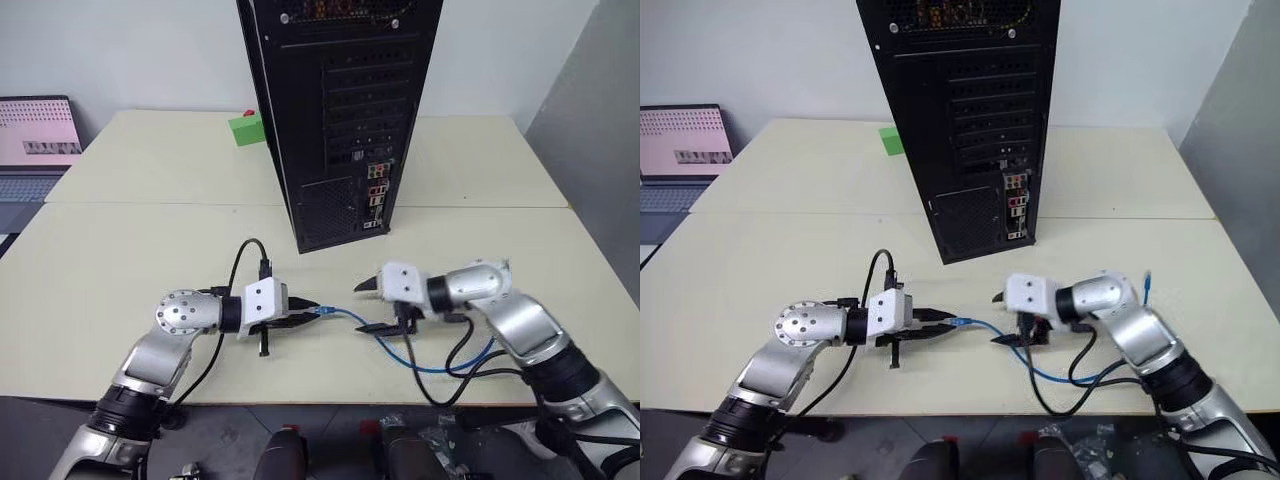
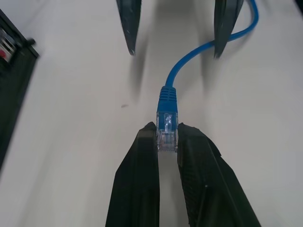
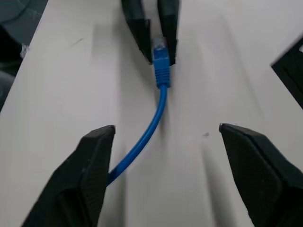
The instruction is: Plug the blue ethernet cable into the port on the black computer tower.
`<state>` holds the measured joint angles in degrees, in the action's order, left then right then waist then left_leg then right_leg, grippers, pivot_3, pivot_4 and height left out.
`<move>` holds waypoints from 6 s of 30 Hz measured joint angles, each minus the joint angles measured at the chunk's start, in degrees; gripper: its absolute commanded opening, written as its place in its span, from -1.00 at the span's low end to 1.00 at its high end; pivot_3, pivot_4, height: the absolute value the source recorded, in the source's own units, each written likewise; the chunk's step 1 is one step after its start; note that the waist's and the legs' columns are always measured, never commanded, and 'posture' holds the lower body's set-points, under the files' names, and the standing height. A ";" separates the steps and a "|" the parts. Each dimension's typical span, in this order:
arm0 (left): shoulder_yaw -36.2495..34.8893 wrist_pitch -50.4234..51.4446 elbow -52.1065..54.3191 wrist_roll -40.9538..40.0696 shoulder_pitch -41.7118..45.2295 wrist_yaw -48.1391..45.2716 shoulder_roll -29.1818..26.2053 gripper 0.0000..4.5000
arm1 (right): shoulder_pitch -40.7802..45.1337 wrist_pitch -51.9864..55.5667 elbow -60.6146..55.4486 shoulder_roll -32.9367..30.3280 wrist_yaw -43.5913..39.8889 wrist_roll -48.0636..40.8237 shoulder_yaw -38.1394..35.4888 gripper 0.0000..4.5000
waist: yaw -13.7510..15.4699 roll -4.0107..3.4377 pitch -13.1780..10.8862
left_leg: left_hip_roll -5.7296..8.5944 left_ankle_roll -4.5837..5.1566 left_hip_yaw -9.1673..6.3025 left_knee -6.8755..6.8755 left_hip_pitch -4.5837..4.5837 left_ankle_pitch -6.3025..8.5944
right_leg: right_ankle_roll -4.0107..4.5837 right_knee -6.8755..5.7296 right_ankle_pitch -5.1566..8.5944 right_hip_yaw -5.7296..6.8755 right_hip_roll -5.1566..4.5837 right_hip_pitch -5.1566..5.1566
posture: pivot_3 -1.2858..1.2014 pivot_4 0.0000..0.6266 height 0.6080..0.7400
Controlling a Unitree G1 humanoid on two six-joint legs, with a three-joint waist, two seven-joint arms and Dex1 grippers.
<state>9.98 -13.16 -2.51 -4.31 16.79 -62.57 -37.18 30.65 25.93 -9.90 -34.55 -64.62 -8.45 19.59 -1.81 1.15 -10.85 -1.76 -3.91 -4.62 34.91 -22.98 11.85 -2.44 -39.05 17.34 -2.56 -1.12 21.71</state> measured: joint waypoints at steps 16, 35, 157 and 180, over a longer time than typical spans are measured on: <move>-1.17 -52.18 -21.12 24.51 5.64 27.05 0.44 -0.87 | -3.47 24.97 -5.34 9.59 9.29 -18.84 -7.99 0.66 | 0.04 0.00 0.00 | 0.02 0.00 0.01 0.00 -0.01 0.00 | -0.05 -0.02 -0.03 0.01 -0.02 0.00 | 0.03 -0.52 1.00; -0.16 -53.58 -19.67 29.51 6.00 36.13 -0.20 -0.87 | -2.08 27.83 -2.00 14.58 14.63 -22.71 -8.76 -0.57 | -0.05 -0.01 0.00 | 0.02 0.00 0.00 0.00 -0.01 0.00 | -0.06 -0.05 -0.04 0.02 -0.01 0.00 | 0.03 -0.52 1.00; -3.62 40.02 24.35 -7.98 0.58 42.92 20.91 1.00 | 3.89 13.32 2.03 33.26 59.77 0.01 -16.03 -1.00 | -0.67 -0.01 0.01 | 0.04 -0.01 -0.01 -0.04 -0.04 -0.01 | -0.07 -0.03 -0.04 -0.06 0.01 0.06 | 0.03 -0.52 1.00; -3.62 39.95 24.35 -7.26 0.57 43.03 21.17 1.00 | 7.82 18.74 3.53 39.19 62.70 -0.54 -19.39 -1.00 | -1.38 -0.02 0.00 | 0.03 -0.01 -0.01 -0.06 -0.05 -0.01 | -0.07 -0.03 -0.04 -0.06 0.01 0.10 | 0.03 -0.52 1.00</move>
<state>6.37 26.79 21.83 -11.57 17.36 -19.54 -16.02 38.47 44.67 -6.37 4.64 -1.92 -8.99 0.20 -3.19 1.13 -10.84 -1.73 -3.93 -4.63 34.84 -23.03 11.84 -2.51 -39.07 17.29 -2.62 -1.11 21.81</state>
